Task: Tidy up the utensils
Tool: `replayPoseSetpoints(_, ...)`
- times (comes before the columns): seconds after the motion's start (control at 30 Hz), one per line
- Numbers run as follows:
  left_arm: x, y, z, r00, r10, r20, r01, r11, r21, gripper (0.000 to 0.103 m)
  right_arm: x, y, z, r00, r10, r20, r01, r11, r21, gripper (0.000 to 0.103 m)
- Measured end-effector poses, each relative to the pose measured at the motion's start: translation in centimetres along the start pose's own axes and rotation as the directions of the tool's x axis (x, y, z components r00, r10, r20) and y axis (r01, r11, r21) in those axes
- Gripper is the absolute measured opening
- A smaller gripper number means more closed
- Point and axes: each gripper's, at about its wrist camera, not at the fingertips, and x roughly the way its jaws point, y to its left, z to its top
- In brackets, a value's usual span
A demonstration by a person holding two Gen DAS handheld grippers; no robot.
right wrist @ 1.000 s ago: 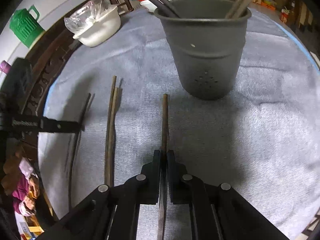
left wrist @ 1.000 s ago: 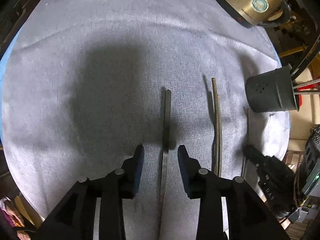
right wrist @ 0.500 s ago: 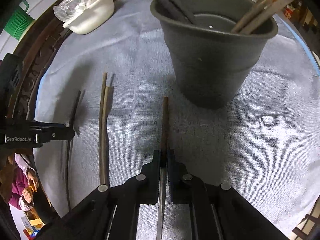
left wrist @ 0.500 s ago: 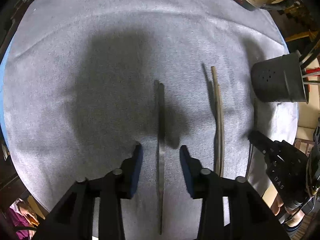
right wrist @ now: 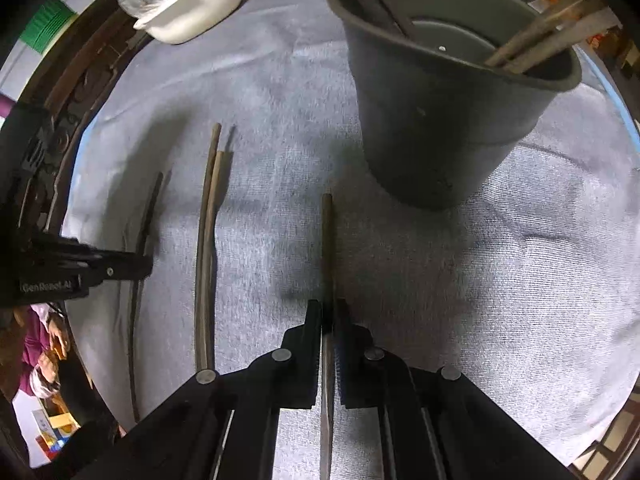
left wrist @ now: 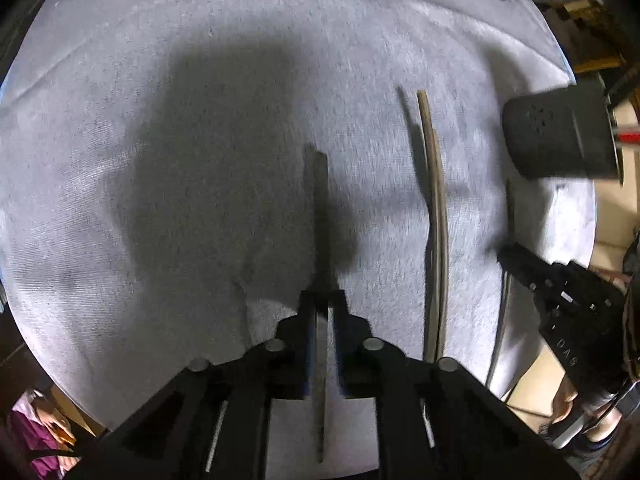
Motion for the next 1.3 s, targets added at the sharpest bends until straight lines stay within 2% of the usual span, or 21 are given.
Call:
replayPoseSetpoints(0.1, 0.0, -0.3, 0.3, 1.0, 0.004, 0.017, -0.005, 1.0, 0.003, 0.019, 0.1, -0.3, 0.5, 1.0, 0.01, -0.005, -0.01, 1.0, 0.018, 0.009)
replayPoseSetpoints(0.17, 0.1, -0.7, 0.3, 0.999, 0.023, 0.027, -0.024, 0.999, 0.025, 0.008, 0.1, 0.1, 0.5, 1.0, -0.011, -0.005, 0.011, 1.0, -0.009, 0.008)
replayPoseSetpoints(0.23, 0.1, -1.2, -1.1, 1.0, 0.001, 0.029, -0.002, 0.999, 0.047, 0.006, 0.0, 0.5, 0.3, 1.0, -0.027, 0.004, 0.027, 0.999, -0.026, 0.006)
replayPoseSetpoints(0.33, -1.4, -0.7, -2.5, 0.993, -0.05, 0.108, 0.046, 0.998, 0.037, 0.006, -1.3, 1.4, -1.4, 0.998, -0.016, 0.065, 0.019, 0.999, -0.05, 0.006)
replayPoseSetpoints(0.43, -4.3, 0.6, -4.7, 0.967, -0.097, 0.237, 0.094, 0.995, 0.024, 0.006, -4.5, 1.1, -3.6, 0.98, 0.03, 0.196, -0.026, 0.999, -0.025, 0.006)
replayPoseSetpoints(0.5, -6.3, 0.6, -6.3, 0.933, -0.103, 0.346, 0.102, 0.995, 0.022, 0.006, -7.6, -0.2, -5.7, 0.942, 0.043, 0.334, -0.058, 0.998, 0.036, 0.006)
replayPoseSetpoints(0.57, -8.1, 1.3, -7.4, 0.879, -0.103, 0.465, 0.106, 0.994, 0.021, 0.006, -9.8, -1.5, -7.4, 0.894, 0.016, 0.448, -0.067, 0.993, 0.097, 0.006)
replayPoseSetpoints(0.63, -9.5, 1.5, -8.3, 0.811, -0.066, 0.581, 0.087, 0.996, -0.008, 0.006, -11.8, -3.4, -8.9, 0.826, -0.006, 0.563, -0.107, 0.98, 0.167, 0.006)
replayPoseSetpoints(0.67, -10.3, 1.9, -8.4, 0.782, -0.066, 0.619, 0.093, 0.996, -0.011, 0.006, -12.7, -4.2, -9.7, 0.784, -0.03, 0.62, -0.123, 0.972, 0.202, 0.006)
replayPoseSetpoints(0.7, -10.6, 1.6, -9.1, 0.736, -0.069, 0.674, 0.104, 0.995, -0.011, 0.006, -13.4, -4.7, -10.2, 0.741, -0.078, 0.667, -0.112, 0.965, 0.238, 0.006)
replayPoseSetpoints(0.73, -10.9, 1.7, -8.8, 0.709, -0.05, 0.704, 0.094, 0.995, -0.024, 0.006, -14.0, -5.1, -10.4, 0.702, -0.097, 0.706, -0.116, 0.962, 0.248, 0.006)
replayPoseSetpoints(0.8, -11.6, 1.7, -9.6, 0.626, -0.04, 0.779, 0.09, 0.996, -0.022, 0.006, -14.9, -5.0, -10.7, 0.615, -0.174, 0.77, -0.083, 0.956, 0.282, 0.006)
replayPoseSetpoints(0.83, -12.3, 1.6, -10.0, 0.589, -0.016, 0.808, 0.071, 0.997, -0.031, 0.006, -15.2, -5.0, -10.8, 0.581, -0.2, 0.789, -0.068, 0.954, 0.292, 0.006)
replayPoseSetpoints(0.87, -12.3, 1.1, -9.8, 0.568, -0.005, 0.823, 0.062, 0.997, -0.037, 0.006, -15.3, -4.9, -10.8, 0.533, -0.231, 0.814, -0.059, 0.95, 0.308, 0.006)
replayPoseSetpoints(0.97, -12.3, 0.8, -10.0, 0.467, 0.0, 0.884, 0.054, 0.998, -0.029, 0.006, -15.2, -4.2, -10.6, 0.425, -0.305, 0.852, -0.018, 0.938, 0.345, 0.006)
replayPoseSetpoints(1.0, -12.4, 0.4, -10.4, 0.423, 0.023, 0.906, 0.028, 0.999, -0.038, 0.006, -15.1, -4.0, -10.5, 0.406, -0.315, 0.858, -0.015, 0.936, 0.351, 0.006)
replayPoseSetpoints(1.07, -12.2, 0.1, -10.6, 0.387, 0.02, 0.922, 0.027, 0.999, -0.033, 0.006, -15.7, -3.3, -10.3, 0.376, -0.341, 0.861, 0.017, 0.932, 0.362, 0.006)
replayPoseSetpoints(1.13, -12.8, -0.1, -10.7, 0.363, 0.041, 0.931, -0.011, 0.999, -0.039, 0.006, -15.0, -2.4, -10.3, 0.371, -0.352, 0.86, 0.061, 0.933, 0.355, 0.006)
replayPoseSetpoints(1.2, -12.2, -0.1, -11.1, 0.36, 0.041, 0.932, -0.031, 0.999, -0.032, 0.006, -14.7, -1.6, -11.0, 0.382, -0.349, 0.856, 0.095, 0.936, 0.339, 0.006)
replayPoseSetpoints(1.23, -12.1, -0.1, -11.6, 0.34, 0.054, 0.939, -0.049, 0.998, -0.04, 0.006, -14.6, -1.1, -11.4, 0.37, -0.35, 0.861, 0.115, 0.936, 0.331, 0.006)
replayPoseSetpoints(1.3, -12.3, 0.1, -12.5, 0.327, 0.048, 0.944, -0.053, 0.998, -0.032, 0.006, -14.9, -0.5, -12.3, 0.357, -0.342, 0.869, 0.131, 0.94, 0.315, 0.006)
